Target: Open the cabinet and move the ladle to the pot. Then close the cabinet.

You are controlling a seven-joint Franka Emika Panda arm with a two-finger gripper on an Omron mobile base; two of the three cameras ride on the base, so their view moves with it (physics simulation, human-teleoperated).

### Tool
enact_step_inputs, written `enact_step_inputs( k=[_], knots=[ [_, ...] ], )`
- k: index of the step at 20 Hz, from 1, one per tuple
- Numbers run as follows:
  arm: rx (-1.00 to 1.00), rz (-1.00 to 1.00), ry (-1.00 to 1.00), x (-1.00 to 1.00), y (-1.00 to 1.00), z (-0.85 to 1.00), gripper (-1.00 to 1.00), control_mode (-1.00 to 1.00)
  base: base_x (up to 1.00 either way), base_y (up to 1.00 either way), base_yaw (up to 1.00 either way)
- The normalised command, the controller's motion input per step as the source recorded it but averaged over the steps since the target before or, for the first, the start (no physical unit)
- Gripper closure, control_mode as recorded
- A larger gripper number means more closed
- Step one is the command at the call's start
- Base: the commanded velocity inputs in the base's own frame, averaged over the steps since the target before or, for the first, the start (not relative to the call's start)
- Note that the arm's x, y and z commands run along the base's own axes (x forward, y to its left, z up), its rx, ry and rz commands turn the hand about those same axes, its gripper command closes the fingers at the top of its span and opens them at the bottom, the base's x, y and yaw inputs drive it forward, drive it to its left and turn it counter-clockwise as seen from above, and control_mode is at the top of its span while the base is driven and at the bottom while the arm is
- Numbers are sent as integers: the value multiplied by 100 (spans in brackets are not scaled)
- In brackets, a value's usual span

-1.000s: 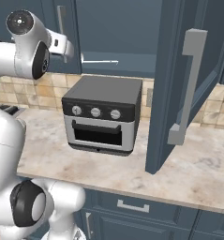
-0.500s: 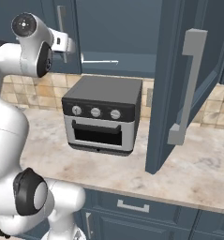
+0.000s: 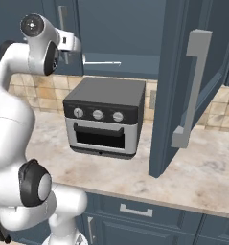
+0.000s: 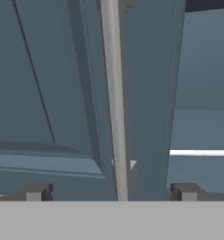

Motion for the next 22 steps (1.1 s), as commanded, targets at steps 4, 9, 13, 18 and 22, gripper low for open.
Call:
enact_step_inputs(
  k=[4, 9, 13, 18, 22],
  knots=[
    [0, 0, 0, 36, 0, -3, -100, -100, 0, 0, 0],
    [0, 0, 0, 38, 0, -6, -100, -100, 0, 0, 0],
    [-1, 0, 0, 36, 0, -10, -100, -100, 0, 0, 0],
    [0, 0, 0, 34, 0, -11, -100, -100, 0, 0, 0],
    [0, 0, 0, 33, 0, -10, -100, -100, 0, 0, 0]
  ],
)
